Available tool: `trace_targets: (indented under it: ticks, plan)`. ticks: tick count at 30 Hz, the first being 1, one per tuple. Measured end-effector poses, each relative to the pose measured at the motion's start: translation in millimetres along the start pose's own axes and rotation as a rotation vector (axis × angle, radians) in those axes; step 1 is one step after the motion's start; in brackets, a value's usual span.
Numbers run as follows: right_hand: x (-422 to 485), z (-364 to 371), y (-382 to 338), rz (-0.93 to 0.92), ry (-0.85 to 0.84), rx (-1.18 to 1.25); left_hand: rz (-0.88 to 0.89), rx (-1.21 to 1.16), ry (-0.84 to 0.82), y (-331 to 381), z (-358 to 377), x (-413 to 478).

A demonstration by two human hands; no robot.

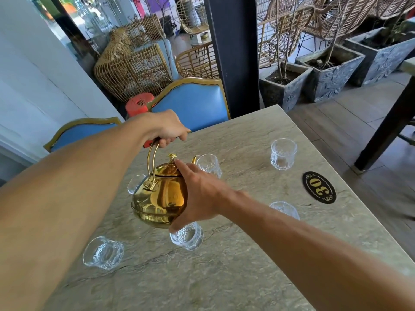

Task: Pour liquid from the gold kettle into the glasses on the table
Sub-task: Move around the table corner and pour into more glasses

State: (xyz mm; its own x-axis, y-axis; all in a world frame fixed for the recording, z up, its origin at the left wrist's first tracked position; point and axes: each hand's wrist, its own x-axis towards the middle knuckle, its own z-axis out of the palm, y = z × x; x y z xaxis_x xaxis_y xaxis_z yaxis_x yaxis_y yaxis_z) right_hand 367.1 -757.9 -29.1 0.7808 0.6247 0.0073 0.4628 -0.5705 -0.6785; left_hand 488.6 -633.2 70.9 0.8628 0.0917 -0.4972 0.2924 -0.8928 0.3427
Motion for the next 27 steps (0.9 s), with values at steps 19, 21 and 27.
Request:
trace_targets:
  ticks: [19,21,27]
  plan:
    - [-0.1,2.1,3.7,0.016,-0.005,0.042,-0.016,0.021,-0.010,0.5,6.3,8.8]
    - [-0.2,2.1,3.7,0.012,-0.006,0.052,-0.015,0.026,-0.010,0.8,6.3,8.7]
    - [-1.0,1.8,4.7,0.022,-0.020,0.051,-0.020,0.038,-0.010,2.6,8.4,7.5]
